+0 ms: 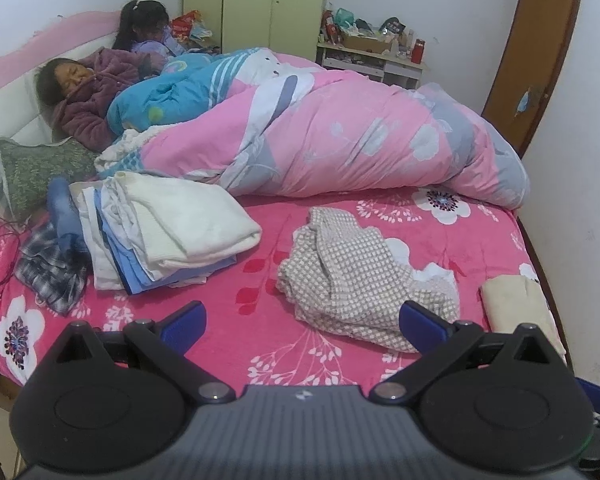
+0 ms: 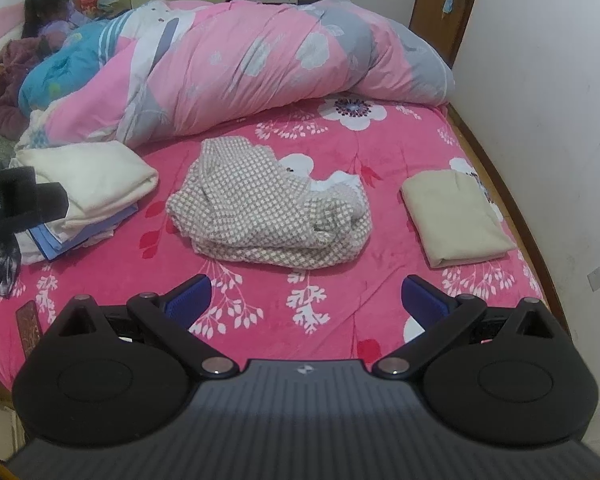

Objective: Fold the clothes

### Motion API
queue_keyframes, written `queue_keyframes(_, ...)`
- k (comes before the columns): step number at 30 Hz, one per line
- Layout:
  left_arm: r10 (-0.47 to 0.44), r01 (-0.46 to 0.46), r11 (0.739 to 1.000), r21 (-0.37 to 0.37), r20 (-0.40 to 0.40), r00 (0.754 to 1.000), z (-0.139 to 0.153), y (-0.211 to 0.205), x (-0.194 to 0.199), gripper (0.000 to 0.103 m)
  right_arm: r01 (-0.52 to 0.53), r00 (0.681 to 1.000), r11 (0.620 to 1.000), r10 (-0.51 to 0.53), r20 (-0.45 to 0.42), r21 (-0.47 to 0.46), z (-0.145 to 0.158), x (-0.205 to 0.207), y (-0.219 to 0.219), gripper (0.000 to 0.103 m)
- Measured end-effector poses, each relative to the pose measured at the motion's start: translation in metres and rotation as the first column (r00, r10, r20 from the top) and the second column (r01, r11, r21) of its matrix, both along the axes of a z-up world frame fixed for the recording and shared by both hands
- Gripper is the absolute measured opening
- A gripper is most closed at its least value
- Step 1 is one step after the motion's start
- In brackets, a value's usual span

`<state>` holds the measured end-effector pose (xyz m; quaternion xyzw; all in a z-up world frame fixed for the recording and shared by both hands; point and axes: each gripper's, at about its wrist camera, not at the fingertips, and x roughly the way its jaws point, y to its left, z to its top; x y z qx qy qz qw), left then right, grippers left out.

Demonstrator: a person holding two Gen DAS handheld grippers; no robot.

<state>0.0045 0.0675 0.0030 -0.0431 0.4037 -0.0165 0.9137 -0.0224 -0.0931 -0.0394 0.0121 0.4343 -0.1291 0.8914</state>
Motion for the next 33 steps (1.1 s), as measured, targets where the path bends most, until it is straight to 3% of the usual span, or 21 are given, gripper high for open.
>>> queue_keyframes(9, 0.021, -0.021, 1.0, -0.007, -0.016, 1.0, -0.008, -0.005, 0.02, 0.103, 0.004, 1.0, 1.0, -0.004, -0.021, -0.01, -0.003, 0.018, -0.007, 0.102)
queue_keyframes(17, 0.083, -0.082, 0.996, 0.025, -0.024, 0.996, -0.011, -0.022, 0.054, 0.103, -0.035, 0.999, 0.999, 0.036, -0.036, 0.032, -0.008, 0.063, -0.03, 0.102)
queue_keyframes(22, 0.076, -0.076, 0.997, -0.014, 0.001, 0.997, -0.02, -0.036, 0.077, 0.103, -0.065, 0.996, 0.995, 0.069, -0.05, 0.082, -0.016, 0.098, -0.056, 0.102)
queue_keyframes(27, 0.073, -0.073, 0.997, -0.002, -0.024, 0.997, -0.047, -0.059, 0.109, 0.103, -0.16, 0.986, 0.963, 0.164, 0.0, 0.218, -0.035, 0.125, -0.095, 0.102)
queue_keyframes(33, 0.022, -0.02, 0.999, 0.025, -0.078, 0.997, -0.108, -0.087, 0.155, 0.103, -0.169, 0.985, 0.945, 0.157, 0.065, 0.279, -0.096, 0.154, -0.158, 0.102)
